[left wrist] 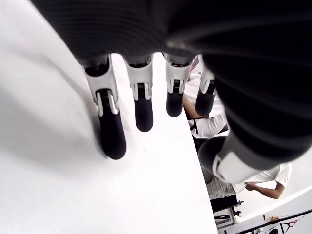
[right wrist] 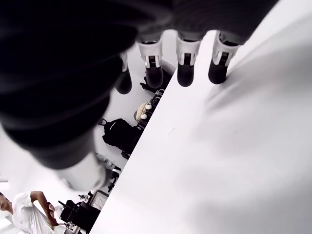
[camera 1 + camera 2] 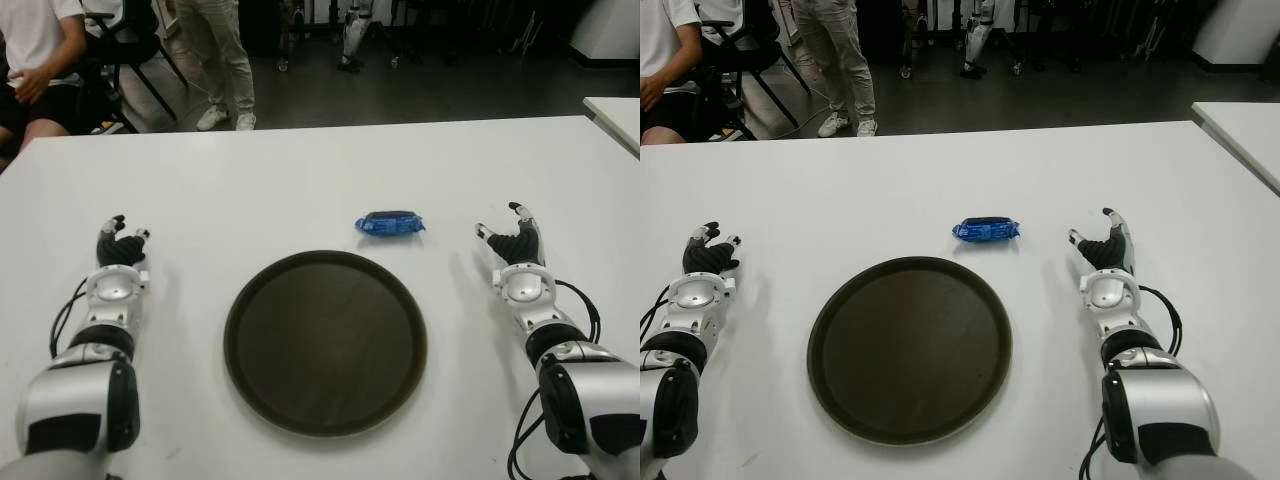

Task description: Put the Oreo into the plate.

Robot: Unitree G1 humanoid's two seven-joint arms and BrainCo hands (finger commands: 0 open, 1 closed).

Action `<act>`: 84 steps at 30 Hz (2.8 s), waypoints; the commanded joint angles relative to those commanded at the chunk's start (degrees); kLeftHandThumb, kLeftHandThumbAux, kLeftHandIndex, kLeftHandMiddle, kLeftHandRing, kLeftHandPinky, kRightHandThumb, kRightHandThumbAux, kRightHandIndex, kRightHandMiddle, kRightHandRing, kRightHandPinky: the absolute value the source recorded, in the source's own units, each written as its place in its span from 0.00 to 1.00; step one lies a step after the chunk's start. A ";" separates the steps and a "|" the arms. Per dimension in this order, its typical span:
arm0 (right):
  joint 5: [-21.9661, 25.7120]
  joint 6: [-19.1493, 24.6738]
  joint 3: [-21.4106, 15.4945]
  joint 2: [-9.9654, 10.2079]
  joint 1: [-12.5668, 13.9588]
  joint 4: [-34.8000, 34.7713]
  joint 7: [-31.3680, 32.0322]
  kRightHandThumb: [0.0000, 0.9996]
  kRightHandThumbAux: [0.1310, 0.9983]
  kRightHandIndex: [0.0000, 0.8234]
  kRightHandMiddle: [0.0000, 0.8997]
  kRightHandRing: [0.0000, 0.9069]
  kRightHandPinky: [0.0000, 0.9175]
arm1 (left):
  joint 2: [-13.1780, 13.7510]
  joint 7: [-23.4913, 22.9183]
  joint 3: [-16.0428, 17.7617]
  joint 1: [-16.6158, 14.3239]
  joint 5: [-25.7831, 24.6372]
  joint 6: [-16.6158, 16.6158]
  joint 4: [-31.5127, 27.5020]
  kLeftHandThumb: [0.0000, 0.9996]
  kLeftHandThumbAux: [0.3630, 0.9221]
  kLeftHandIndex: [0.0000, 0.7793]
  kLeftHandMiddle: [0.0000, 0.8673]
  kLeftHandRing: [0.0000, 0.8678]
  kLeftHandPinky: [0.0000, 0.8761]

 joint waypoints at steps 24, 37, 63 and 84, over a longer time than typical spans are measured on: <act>0.65 -0.37 -0.56 -0.09 0.13 -0.01 0.70 0.36 0.68 0.06 0.05 0.06 0.08 | 0.02 -0.23 -0.35 0.20 0.28 -0.72 -0.02 0.15 0.52 0.03 0.12 0.14 0.13; 0.62 -0.57 -1.08 -0.11 0.23 -0.01 1.38 0.36 0.68 0.06 0.04 0.04 0.05 | -0.12 -0.23 0.07 0.16 -0.16 -0.69 0.00 0.15 0.51 0.03 0.12 0.13 0.13; -0.36 0.65 -0.09 -0.11 -0.13 0.06 0.05 0.41 0.69 0.06 0.04 0.05 0.06 | -0.10 -0.50 0.05 -0.20 -0.19 -0.08 0.01 0.13 0.54 0.01 0.10 0.12 0.12; -1.74 -1.51 1.54 -0.48 0.50 -0.18 -2.88 0.48 0.67 0.06 0.06 0.07 0.09 | -0.30 -0.29 0.41 0.09 -0.48 -0.30 -0.01 0.16 0.51 0.02 0.13 0.15 0.13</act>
